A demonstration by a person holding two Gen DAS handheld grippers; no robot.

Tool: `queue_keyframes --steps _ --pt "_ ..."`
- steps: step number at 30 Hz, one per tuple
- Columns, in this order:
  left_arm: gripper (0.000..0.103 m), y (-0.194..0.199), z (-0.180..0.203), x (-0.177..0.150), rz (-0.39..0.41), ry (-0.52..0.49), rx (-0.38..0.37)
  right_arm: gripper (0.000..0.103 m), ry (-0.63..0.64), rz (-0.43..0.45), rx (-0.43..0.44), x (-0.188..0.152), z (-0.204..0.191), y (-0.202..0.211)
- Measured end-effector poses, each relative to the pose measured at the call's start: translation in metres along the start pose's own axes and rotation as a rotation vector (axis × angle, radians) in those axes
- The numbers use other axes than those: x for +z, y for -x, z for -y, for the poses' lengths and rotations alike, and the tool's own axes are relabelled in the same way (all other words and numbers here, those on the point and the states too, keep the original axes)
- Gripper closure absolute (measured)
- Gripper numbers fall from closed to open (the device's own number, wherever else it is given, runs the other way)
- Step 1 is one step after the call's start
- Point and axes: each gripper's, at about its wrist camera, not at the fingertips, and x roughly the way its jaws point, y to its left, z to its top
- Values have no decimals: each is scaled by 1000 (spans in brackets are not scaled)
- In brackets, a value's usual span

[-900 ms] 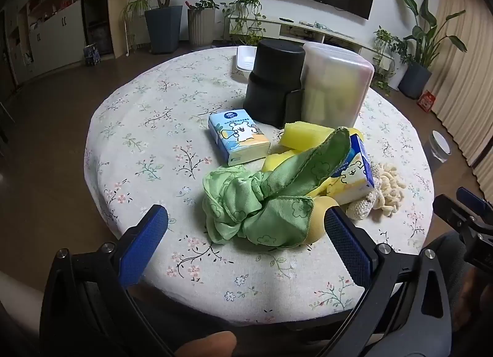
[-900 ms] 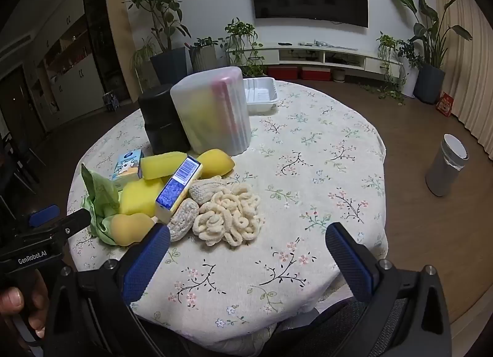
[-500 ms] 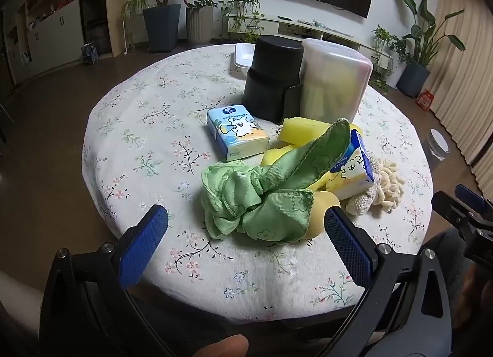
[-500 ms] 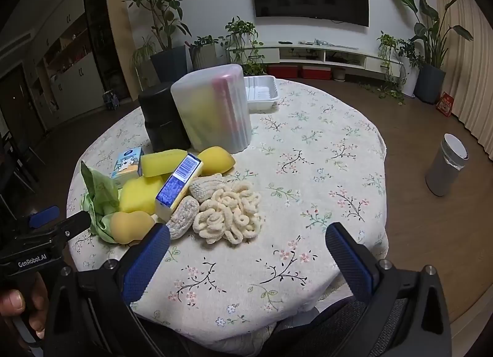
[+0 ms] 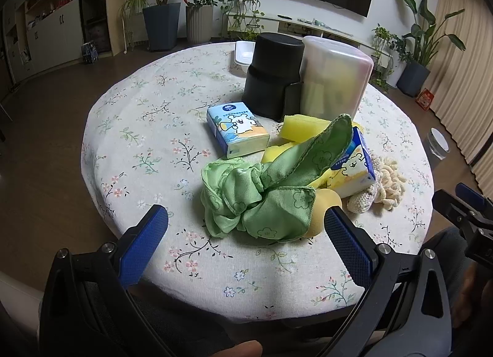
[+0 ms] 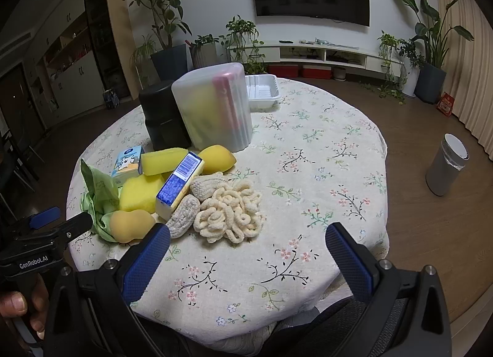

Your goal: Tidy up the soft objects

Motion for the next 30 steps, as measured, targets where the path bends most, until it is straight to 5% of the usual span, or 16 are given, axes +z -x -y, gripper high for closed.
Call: queue_keyframes --steps 30 --pt "0 -1 3 -2 -1 1 -3 0 2 -7 -1 0 -1 -2"
